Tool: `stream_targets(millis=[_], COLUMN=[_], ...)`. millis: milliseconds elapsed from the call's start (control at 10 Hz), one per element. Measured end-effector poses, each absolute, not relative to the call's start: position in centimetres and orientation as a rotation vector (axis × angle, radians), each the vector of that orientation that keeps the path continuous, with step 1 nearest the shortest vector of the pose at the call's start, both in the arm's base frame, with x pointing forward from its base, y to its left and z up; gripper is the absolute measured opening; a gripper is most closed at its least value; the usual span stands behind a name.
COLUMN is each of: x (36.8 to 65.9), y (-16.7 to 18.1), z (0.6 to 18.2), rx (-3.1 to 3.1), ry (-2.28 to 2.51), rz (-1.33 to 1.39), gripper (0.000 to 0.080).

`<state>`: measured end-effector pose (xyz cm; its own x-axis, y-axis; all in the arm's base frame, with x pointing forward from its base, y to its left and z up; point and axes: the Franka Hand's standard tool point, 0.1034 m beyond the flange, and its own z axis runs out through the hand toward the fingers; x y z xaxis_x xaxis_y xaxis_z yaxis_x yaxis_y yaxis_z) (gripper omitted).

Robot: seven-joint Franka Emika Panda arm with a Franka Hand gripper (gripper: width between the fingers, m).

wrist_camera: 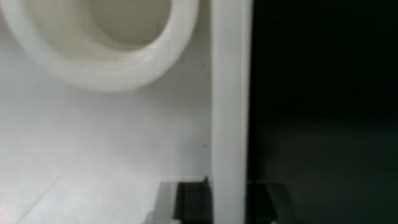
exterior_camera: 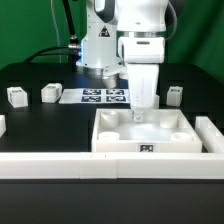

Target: Assemble square table

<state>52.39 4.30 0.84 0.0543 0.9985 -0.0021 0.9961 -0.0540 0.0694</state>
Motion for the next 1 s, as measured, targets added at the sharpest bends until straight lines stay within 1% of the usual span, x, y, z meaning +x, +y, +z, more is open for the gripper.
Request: stream_targets(millis=[200,600,700,800,900,1000], x=[54.02,54.04,54.03,54.02,54.0,54.0], y=[5.66,5.6,5.61,5.59,5.58,5.58], z=[0.86,0.85,0.82,0.81,0.79,0.78], rx=[2.223,2.26,2.26,2.26,2.261,2.261], ry=[2.132,2.108,2.108,2.108,2.108,2.108], rz=[0.095,0.043,0.043,0.042,0.042,0.042], gripper=[0.0052,0.0052,0.0129,0.0129,0.0266,0.0449])
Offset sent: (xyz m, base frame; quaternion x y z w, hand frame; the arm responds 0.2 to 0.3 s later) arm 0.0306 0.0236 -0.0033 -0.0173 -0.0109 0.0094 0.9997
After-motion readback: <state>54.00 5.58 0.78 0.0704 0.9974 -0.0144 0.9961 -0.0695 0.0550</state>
